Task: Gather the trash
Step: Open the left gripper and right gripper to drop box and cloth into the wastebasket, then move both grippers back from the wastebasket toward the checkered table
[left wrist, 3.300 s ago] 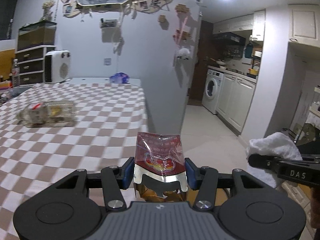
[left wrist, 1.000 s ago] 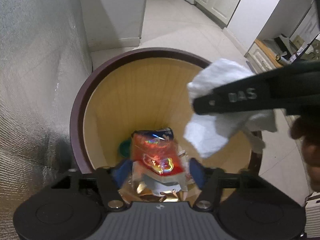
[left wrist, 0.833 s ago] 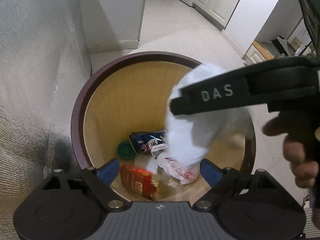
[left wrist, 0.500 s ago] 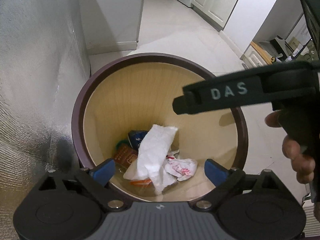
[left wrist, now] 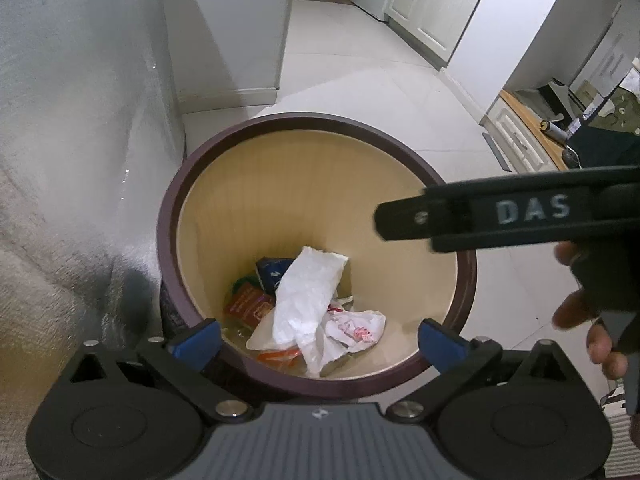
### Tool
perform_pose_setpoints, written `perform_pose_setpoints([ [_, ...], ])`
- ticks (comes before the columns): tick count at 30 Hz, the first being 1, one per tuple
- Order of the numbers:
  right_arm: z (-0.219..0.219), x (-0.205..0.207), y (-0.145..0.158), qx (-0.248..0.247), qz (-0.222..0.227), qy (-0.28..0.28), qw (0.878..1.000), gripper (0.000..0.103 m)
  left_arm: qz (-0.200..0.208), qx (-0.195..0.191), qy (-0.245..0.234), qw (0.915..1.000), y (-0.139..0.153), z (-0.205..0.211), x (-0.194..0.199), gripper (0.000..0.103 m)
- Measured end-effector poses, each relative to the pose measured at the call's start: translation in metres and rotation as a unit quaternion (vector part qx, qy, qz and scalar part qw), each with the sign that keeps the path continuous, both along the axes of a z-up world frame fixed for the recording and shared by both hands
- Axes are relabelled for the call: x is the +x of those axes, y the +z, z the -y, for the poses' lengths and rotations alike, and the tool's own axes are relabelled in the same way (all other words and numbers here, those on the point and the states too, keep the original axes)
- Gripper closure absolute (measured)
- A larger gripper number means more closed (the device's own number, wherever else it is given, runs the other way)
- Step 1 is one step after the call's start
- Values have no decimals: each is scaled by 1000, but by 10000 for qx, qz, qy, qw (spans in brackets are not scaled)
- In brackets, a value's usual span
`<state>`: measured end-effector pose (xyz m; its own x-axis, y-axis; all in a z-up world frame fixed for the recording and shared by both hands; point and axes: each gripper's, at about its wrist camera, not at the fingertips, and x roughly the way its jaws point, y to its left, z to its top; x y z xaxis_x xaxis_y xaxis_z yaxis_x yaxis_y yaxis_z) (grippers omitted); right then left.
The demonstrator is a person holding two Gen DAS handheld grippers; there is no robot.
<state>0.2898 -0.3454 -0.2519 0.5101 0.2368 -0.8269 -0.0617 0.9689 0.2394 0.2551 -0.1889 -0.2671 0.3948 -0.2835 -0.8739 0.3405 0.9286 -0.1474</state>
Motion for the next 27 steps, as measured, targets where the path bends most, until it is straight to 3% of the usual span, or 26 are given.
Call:
perform_pose_setpoints([
  [11, 12, -32, 22, 83, 242, -190, 9995, 0, 150, -35, 226, 9996, 21, -11, -16, 0],
  [27, 32, -96, 67, -85, 590, -565, 9966, 0, 627, -45, 369, 9973, 79, -28, -58, 0],
])
